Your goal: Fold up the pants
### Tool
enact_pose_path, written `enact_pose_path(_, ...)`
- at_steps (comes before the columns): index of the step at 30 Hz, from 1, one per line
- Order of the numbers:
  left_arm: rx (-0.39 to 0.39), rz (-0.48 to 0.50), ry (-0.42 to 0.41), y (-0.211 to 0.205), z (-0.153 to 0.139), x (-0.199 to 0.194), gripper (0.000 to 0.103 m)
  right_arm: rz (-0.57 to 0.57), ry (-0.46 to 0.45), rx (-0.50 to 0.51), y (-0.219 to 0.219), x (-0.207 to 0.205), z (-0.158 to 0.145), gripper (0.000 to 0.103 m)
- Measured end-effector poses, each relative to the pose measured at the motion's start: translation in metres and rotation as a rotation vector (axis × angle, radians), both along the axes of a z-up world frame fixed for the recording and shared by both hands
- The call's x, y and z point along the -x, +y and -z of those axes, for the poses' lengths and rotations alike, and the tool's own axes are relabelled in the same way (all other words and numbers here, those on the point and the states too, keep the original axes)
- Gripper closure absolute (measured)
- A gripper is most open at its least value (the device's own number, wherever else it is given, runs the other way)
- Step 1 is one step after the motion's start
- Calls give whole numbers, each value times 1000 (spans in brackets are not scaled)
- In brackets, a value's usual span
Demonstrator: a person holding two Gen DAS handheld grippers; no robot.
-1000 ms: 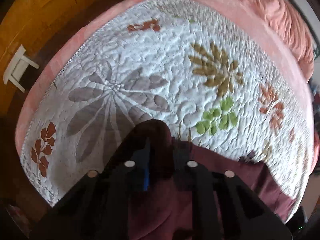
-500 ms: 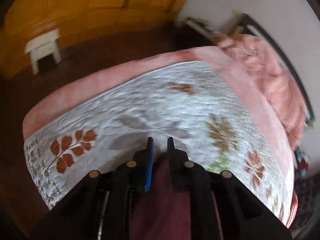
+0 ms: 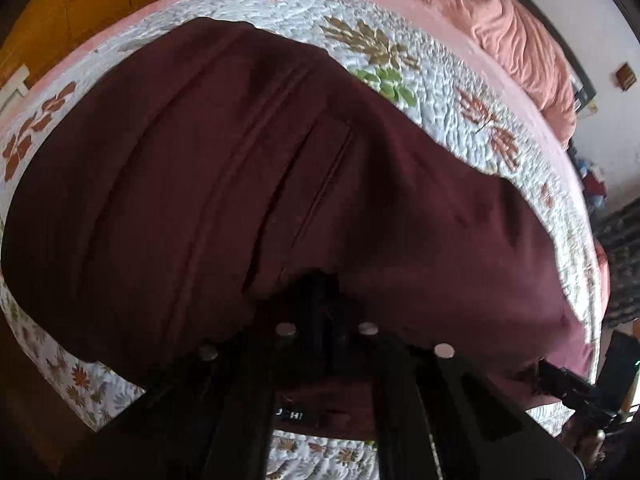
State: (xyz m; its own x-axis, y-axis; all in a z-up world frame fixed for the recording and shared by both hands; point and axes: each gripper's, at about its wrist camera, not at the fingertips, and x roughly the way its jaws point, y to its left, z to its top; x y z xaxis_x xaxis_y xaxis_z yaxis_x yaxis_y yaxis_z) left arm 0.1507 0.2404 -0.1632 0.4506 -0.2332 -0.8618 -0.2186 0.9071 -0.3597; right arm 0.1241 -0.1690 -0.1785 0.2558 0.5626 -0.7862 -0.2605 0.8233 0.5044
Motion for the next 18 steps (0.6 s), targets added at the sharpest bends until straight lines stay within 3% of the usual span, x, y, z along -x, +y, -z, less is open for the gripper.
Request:
enact_pose_path(1, 17, -15, -10, 1, -5, 3, 98, 6, -4, -14, -3, 2, -4, 54)
enact_pose_path(2, 23, -23, -35, -2, -15, 11, 85, 11, -17, -34, -7, 5, -9, 53)
enact_pose_path(4, 13, 1, -81, -16, -29, 23, 71, 8, -50, -53, -14, 12, -20, 53)
enact_pose_path(9, 58, 175, -144, -84, -38, 43, 66, 83, -80, -107, -46, 34, -31, 52)
enact_pose_path(11, 13, 238, -131, -110, -23, 39, 63, 118, -55, -88, -57, 36, -24, 52)
enact_pose_path(14, -62, 239, -100, -123, 8, 41, 63, 121, 29, 9, -61, 35, 2, 54)
enact_pose_path(18, -112, 245, -121, -132, -4, 46, 62, 134, 14, -46, -70, 37, -3, 54)
